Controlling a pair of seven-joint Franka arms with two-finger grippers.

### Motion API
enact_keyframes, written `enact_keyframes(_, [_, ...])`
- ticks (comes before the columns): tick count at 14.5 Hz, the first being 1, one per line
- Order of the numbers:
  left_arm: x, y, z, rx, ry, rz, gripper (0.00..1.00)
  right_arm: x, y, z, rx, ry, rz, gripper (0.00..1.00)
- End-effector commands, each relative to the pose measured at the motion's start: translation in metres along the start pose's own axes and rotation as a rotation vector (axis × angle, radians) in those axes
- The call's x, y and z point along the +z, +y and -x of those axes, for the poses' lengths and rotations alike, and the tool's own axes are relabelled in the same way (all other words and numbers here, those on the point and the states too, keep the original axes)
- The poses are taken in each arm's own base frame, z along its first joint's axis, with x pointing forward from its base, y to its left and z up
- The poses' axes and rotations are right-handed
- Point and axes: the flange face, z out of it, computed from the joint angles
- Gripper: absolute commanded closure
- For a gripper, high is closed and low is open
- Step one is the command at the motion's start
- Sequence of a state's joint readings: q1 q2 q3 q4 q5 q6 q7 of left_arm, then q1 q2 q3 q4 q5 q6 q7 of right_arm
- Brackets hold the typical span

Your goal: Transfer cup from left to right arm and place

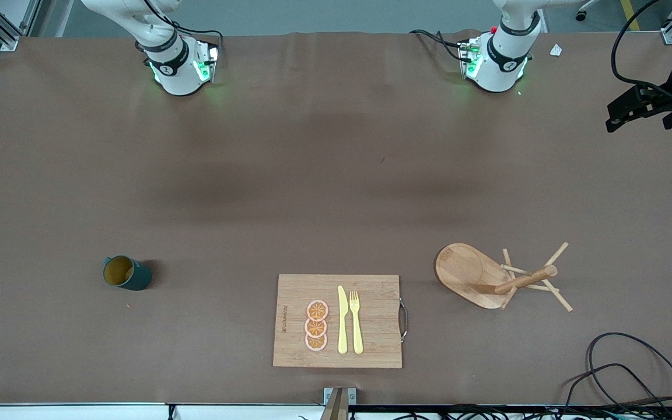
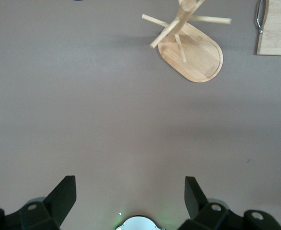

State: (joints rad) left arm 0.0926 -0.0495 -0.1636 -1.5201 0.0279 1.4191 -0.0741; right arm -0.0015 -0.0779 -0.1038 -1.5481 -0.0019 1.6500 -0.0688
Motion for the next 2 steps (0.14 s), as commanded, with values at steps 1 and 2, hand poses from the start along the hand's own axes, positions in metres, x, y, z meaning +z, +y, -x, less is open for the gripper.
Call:
enact_keyframes(1, [-0.0052,0.0176,0.0022,0.049,-0.004,0.001,0.0,-0.0027,0.0007,-0.0001,0.012,0.0,0.014,0.0])
enact_keyframes(2, [-0.0044,0.0184,0.0017,0.051,-0.006,0.001,0.0,-0.0027,0.0015,0.0,0.013,0.0,0.014,0.0])
